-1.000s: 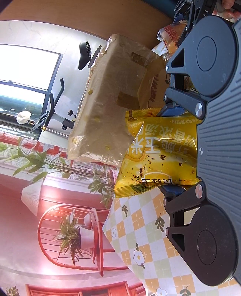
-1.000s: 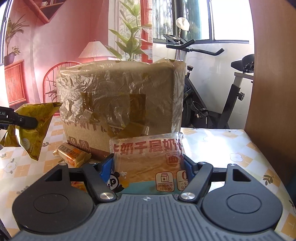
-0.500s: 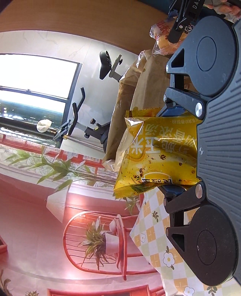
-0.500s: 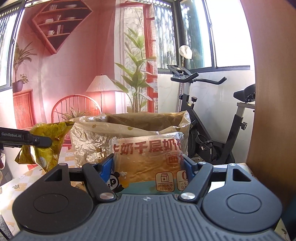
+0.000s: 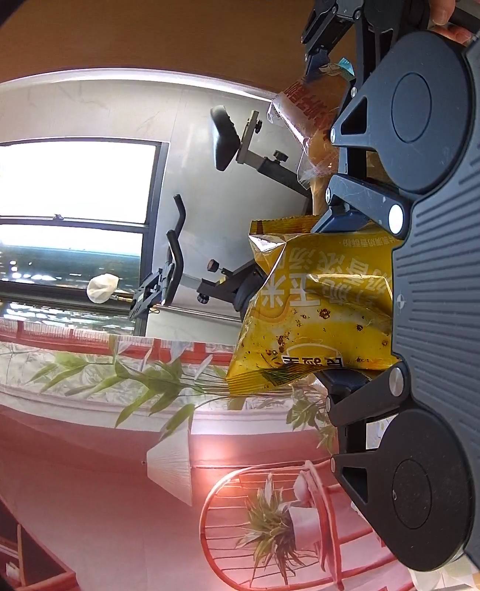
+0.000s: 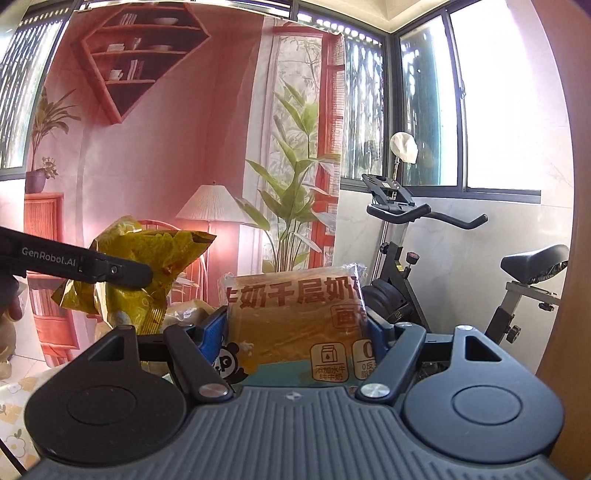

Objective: Organize snacks
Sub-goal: 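Carry both packets over the lined box and open both tools to drop them, then reach the right tool to the green square cake packet and grasp it, then grasp the small yellow meat packet with the left tool while the right tool holds the cake packet, then carry both packets over the lined box and open both tools to drop them, then move both open tools back from the box toward the table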

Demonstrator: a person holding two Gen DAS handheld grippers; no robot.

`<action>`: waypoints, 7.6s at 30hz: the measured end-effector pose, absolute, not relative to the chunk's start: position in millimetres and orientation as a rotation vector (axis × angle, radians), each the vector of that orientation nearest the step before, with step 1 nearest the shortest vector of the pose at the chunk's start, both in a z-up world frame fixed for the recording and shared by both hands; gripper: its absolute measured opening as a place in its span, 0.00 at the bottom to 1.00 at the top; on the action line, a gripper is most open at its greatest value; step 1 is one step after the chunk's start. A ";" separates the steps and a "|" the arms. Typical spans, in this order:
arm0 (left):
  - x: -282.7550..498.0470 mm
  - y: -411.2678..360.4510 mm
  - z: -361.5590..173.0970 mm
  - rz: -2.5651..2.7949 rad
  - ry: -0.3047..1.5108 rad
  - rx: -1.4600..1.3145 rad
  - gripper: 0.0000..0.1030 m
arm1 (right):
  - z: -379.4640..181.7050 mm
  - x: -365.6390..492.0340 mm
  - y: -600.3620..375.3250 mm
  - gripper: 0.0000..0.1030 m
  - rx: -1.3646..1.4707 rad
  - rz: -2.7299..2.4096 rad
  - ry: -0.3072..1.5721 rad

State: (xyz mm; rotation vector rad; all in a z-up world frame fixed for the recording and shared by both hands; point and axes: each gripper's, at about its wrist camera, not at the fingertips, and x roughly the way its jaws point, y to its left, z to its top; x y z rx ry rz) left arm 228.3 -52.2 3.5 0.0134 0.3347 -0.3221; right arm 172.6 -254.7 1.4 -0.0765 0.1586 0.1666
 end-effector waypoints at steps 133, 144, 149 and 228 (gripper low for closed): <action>141.6 -33.8 -224.6 -0.455 0.844 0.072 0.33 | -209.6 109.9 -218.6 0.41 -0.067 0.259 0.663; 116.4 0.3 -200.4 -0.417 0.758 0.007 0.32 | -209.6 110.1 -218.5 0.41 -0.064 0.264 0.662; 109.9 2.4 -198.2 -0.420 0.744 0.017 0.32 | -209.5 108.6 -217.4 0.41 -0.064 0.299 0.661; 142.7 51.7 -55.1 -0.288 0.524 -0.001 0.59 | -30.7 107.0 -245.7 0.61 0.069 0.314 0.390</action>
